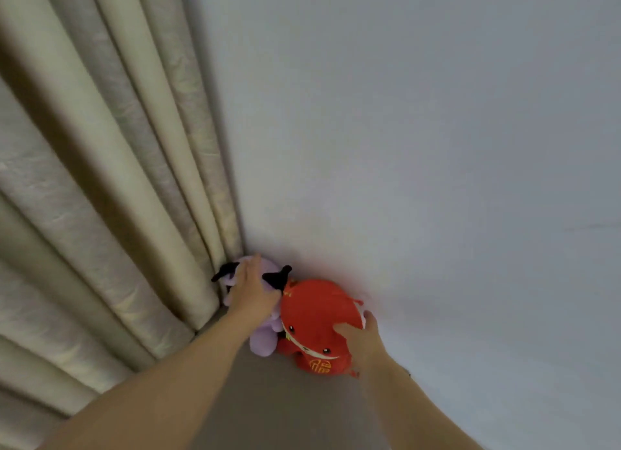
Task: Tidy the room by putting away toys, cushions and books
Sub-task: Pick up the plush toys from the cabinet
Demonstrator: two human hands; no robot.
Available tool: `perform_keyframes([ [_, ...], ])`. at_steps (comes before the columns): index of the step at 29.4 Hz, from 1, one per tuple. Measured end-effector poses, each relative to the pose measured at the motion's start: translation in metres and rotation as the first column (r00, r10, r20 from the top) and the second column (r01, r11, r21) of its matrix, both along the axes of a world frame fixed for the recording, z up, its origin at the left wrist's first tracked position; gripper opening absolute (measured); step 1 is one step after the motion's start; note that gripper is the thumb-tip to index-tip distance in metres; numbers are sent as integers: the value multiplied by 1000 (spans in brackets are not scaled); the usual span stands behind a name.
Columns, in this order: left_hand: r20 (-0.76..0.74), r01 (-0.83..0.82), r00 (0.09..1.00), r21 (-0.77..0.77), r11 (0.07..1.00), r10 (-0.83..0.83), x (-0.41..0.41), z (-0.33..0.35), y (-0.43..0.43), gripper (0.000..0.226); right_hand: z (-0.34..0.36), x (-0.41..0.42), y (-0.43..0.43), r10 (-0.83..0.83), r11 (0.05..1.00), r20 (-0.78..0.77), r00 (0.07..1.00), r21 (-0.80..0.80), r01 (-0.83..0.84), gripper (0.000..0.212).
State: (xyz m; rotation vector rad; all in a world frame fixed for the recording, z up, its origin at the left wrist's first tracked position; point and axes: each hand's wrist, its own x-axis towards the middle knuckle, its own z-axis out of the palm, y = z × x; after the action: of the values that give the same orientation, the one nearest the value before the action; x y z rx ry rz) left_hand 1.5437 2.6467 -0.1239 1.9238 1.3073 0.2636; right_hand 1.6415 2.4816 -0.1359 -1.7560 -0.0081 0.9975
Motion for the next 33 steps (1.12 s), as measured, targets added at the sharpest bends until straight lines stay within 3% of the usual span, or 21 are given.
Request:
perform_keyframes([
  [2,5,-8,1000,-45,999,8,25,-9,13,87,-30,25,16,43,999,-22,999,33,-42,110],
  [4,-34,-11,999,-66,998,9,40,-9,18,87,-28,34,24,121,991,-5,993,55,-120,102],
  [7,-121,-9,993,5,1000,10,64,-18,31,59,-28,53,25,265,962,86,961,49,-269,86],
  [9,-72,54,996,21,998,-52,78,-24,35,16,-34,70,26,338,940,118,934,15,-342,83],
  [11,-19,83,997,190,978,-81,85,-38,35,38,-38,85,24,370,928,134,920,-1,-373,83],
  [12,-20,157,988,115,981,-156,83,-47,39,44,-34,89,24,361,932,153,920,-20,-363,82],
  [14,-17,150,988,284,947,-151,63,-66,27,21,-35,95,26,415,910,154,897,-65,-409,78],
  [15,-1,158,986,287,945,-164,57,-66,22,17,-30,100,26,379,926,182,908,-72,-372,78],
  [16,67,88,993,168,982,-101,49,-65,10,21,-26,100,31,380,925,193,904,-71,-374,78],
  [17,169,-72,983,4,997,71,34,-51,-2,24,-18,93,45,418,908,224,880,-76,-412,78],
  [18,220,-244,939,-120,962,265,34,-46,-8,25,-16,96,50,397,917,258,881,-81,-390,80],
  [19,184,-467,855,-136,874,486,17,-48,-14,23,-11,87,60,415,909,278,866,-87,-408,82],
  [20,101,-539,815,-226,811,570,10,-42,-21,25,-9,81,68,430,902,293,854,-104,-419,83],
  [22,-27,-626,771,-209,751,636,-23,-35,-40,33,-6,48,74,512,858,302,804,-139,-494,81],
  [24,-53,-755,653,-129,643,756,-62,-28,-57,30,1,5,74,637,766,308,707,-149,-625,73],
  [29,-56,-888,460,-23,460,886,-167,-7,-124,23,12,-112,62,832,518,340,439,-187,-835,29],
  [32,-132,-941,316,82,328,940,-247,-5,-185,28,24,-192,31,905,355,315,287,-184,-916,30],
  [33,-118,-970,231,52,239,966,-273,-6,-208,28,29,-219,17,918,303,316,238,-173,-937,31],
])
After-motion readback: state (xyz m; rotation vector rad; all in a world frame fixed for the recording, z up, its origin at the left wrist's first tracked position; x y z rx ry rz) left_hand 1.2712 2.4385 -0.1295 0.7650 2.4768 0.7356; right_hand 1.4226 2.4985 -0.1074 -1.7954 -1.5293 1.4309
